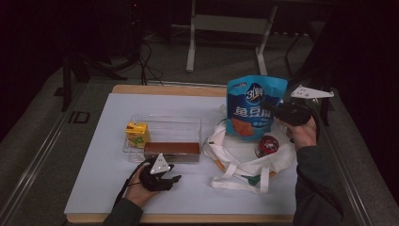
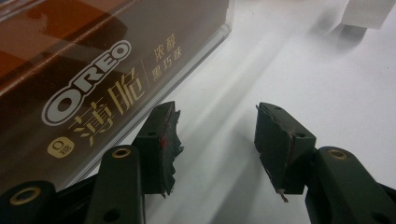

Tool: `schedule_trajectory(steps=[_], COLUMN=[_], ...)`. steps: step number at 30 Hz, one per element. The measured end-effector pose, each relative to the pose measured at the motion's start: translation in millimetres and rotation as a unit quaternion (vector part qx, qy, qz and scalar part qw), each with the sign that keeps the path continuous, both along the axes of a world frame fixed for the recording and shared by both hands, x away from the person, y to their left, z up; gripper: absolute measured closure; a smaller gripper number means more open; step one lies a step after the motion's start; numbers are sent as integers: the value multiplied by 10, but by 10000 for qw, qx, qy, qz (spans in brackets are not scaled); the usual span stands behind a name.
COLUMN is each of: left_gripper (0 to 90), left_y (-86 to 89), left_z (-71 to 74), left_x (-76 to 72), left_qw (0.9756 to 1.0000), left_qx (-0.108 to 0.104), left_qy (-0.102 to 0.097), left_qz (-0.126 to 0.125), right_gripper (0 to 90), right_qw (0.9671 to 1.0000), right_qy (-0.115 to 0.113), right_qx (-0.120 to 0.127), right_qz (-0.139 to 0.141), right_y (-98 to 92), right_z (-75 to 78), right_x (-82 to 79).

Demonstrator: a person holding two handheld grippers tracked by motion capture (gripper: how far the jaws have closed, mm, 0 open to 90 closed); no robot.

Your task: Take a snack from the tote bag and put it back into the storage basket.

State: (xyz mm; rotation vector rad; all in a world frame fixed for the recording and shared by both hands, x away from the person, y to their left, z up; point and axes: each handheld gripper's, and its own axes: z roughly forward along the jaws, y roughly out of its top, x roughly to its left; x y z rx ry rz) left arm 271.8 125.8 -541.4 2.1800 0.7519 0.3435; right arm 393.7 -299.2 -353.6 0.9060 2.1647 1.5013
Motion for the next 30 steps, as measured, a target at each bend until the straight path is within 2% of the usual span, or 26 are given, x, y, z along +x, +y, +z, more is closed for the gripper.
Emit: schedule_trajectory(steps=[6, 18, 30], left_gripper=[488, 488, 488], left_y=[-1, -1, 1], left_z=[-1, -1, 0], left_x=[0, 1, 1], left_qw=[10000, 10000, 10000], left_qx=[-3, -9, -14], left_qy=[1, 8, 11], left_qz=[4, 3, -2], right_gripper=[887, 887, 887], right_qw=[9999, 9997, 9995], right_qy=[-123, -222, -114], right_qx=[-72, 47, 167], right_qz=[3, 82, 240], right_y=[40, 83, 199], right_z=[141, 302, 396], right_x=[-45, -107, -82])
